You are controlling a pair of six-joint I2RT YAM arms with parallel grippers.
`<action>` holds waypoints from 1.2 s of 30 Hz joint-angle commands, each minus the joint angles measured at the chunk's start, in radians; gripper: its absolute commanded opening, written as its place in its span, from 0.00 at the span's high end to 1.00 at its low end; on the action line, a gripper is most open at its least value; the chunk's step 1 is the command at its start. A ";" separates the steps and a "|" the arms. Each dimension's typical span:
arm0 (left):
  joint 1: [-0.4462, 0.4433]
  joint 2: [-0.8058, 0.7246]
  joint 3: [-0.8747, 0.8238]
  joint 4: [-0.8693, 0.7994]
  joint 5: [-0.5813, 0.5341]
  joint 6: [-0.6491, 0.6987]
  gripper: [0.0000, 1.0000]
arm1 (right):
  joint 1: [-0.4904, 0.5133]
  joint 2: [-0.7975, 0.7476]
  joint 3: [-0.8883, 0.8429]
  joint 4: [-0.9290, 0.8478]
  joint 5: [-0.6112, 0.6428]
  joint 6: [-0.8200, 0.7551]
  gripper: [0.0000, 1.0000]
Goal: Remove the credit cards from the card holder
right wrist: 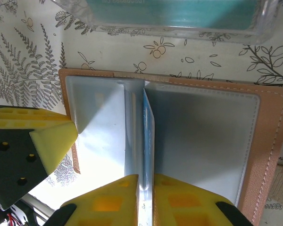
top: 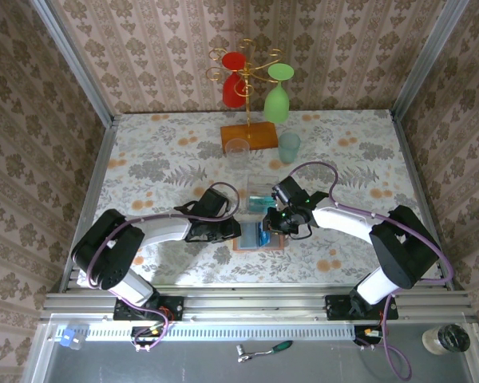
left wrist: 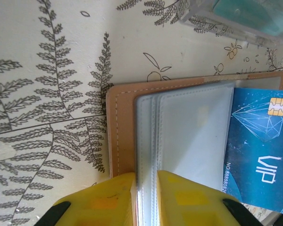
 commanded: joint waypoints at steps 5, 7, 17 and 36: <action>-0.008 0.004 -0.017 -0.013 -0.002 -0.014 0.81 | 0.007 -0.009 0.023 -0.044 0.038 0.013 0.90; -0.008 -0.004 -0.017 -0.014 -0.008 -0.017 0.81 | 0.007 -0.024 0.027 -0.056 0.047 0.008 0.91; -0.004 -0.051 0.003 -0.072 -0.042 -0.011 0.79 | -0.021 -0.080 0.097 -0.195 0.088 -0.167 0.96; 0.019 -0.125 -0.011 -0.110 -0.083 -0.013 0.77 | -0.033 0.070 0.459 -0.589 0.156 -1.318 1.00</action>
